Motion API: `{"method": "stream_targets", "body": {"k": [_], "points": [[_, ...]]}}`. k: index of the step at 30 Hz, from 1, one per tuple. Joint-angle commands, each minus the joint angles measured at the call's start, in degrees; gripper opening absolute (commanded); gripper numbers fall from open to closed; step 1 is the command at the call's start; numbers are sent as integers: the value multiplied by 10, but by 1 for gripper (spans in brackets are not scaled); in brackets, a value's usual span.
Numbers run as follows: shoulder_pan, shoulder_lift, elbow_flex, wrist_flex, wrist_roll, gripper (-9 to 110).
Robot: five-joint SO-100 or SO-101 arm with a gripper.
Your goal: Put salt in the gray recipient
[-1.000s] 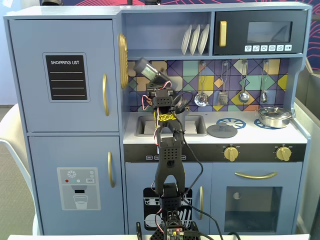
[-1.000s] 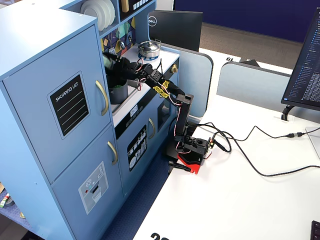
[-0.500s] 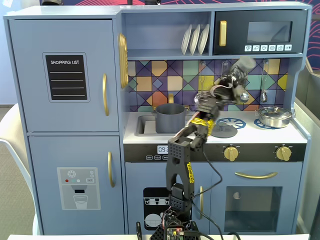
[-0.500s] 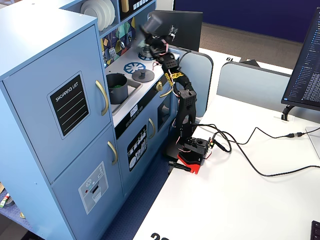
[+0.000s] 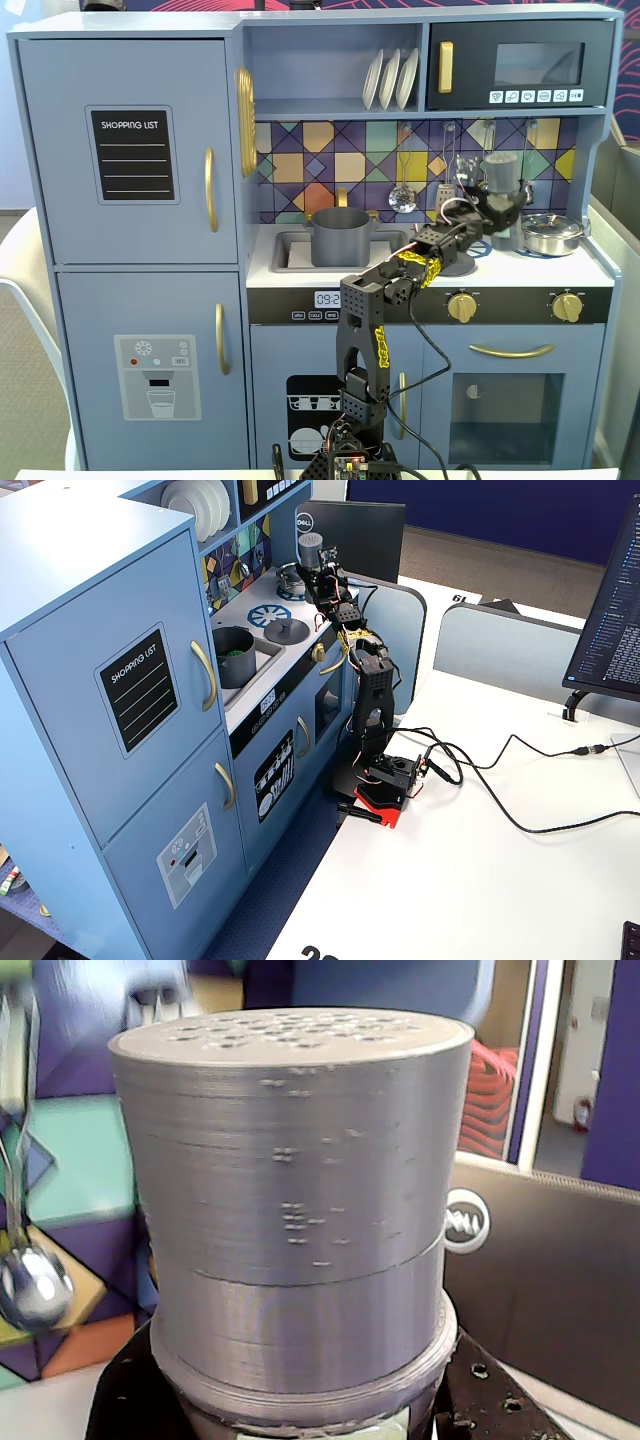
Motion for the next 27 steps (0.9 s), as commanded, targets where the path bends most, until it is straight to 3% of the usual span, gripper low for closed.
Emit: {"method": "stream_targets", "body": {"k": [1, 21, 27], "points": [[11, 4, -2, -25, 0, 0], [8, -3, 88, -47, 31, 1], [19, 0, 90, -56, 76, 46]]}}
